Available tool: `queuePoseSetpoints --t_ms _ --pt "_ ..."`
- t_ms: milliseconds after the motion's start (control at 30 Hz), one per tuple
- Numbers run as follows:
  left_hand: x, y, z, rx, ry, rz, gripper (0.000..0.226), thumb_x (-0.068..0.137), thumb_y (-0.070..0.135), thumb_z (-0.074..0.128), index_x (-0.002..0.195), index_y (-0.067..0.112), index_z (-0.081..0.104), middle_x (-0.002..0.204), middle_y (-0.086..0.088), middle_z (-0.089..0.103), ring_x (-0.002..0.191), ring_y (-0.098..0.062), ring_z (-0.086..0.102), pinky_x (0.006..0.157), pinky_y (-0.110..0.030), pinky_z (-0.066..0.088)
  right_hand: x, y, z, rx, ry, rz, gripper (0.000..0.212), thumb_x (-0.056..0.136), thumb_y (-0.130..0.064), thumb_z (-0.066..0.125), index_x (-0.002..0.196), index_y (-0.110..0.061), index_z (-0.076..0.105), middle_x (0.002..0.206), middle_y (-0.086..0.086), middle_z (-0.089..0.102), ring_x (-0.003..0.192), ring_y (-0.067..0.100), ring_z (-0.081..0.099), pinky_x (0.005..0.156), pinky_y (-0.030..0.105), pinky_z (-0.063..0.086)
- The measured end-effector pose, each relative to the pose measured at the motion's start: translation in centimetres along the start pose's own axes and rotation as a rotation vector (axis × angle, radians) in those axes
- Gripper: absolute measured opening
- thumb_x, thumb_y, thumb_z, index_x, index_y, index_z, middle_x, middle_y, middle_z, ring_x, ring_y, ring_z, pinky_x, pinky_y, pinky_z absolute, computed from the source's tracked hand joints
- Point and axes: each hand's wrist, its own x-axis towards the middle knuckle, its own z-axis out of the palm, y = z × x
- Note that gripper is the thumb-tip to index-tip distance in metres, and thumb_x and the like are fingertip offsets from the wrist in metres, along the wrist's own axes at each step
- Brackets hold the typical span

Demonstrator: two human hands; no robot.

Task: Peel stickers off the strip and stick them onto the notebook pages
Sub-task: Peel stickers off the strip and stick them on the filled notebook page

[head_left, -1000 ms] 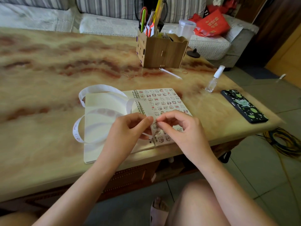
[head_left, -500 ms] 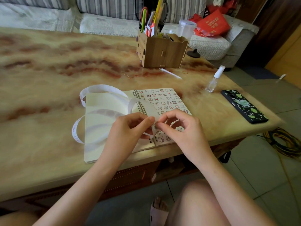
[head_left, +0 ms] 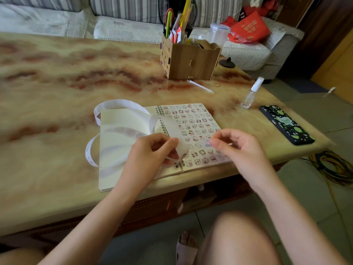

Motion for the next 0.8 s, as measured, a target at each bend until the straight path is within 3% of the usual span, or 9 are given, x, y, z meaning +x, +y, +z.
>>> queuePoseSetpoints --t_ms 133,267,433,533,800 --pt "0.2 -0.1 0.0 0.008 -0.004 -0.013 0.02 0.091 0.017 0.06 0.076 0.006 0.07 0.069 -0.007 0.073 0.066 -0.013 0.07 0.061 -0.018 0.055 0.7 1.2 -3.9 -0.116 -0.077 0.209 0.003 0.086 -0.014 0.066 0.087 -0.014 0.069 0.068 -0.009 0.066 0.057 0.001 0.054 0.06 0.013 0.047" --pt "0.2 -0.3 0.1 0.008 -0.009 -0.024 0.019 0.091 0.017 0.06 0.079 0.006 0.07 0.07 -0.008 0.073 0.067 -0.014 0.07 0.063 -0.019 0.056 1.2 2.2 -6.2 -0.185 -0.091 0.32 0.006 0.085 -0.015 0.067 0.089 -0.01 0.07 0.069 0.003 0.062 0.065 0.016 0.052 0.072 0.026 0.045" --pt "0.2 -0.3 0.1 0.021 -0.008 -0.023 0.019 0.091 0.017 0.06 0.077 0.008 0.07 0.068 -0.005 0.073 0.063 -0.01 0.069 0.059 -0.015 0.052 1.9 2.9 -6.6 -0.225 -0.081 0.346 0.006 0.085 -0.015 0.068 0.086 -0.01 0.07 0.064 0.002 0.059 0.061 0.015 0.049 0.08 0.029 0.045" --pt "0.3 -0.4 0.1 0.018 -0.006 -0.028 0.019 0.09 0.017 0.06 0.077 0.008 0.07 0.067 -0.005 0.073 0.062 -0.009 0.068 0.059 -0.015 0.052 2.2 3.2 -6.4 -0.239 -0.083 0.34 0.005 0.085 -0.013 0.067 0.084 -0.01 0.07 0.061 -0.001 0.059 0.057 0.012 0.048 0.077 0.027 0.045" --pt "0.4 -0.4 0.0 0.039 -0.005 -0.037 0.02 0.091 0.018 0.06 0.079 0.007 0.07 0.069 -0.006 0.073 0.066 -0.015 0.069 0.069 -0.023 0.057 2.0 3.5 -6.2 -0.252 -0.076 0.328 0.004 0.086 -0.013 0.066 0.085 -0.01 0.07 0.064 0.001 0.061 0.059 0.013 0.05 0.077 0.026 0.046"
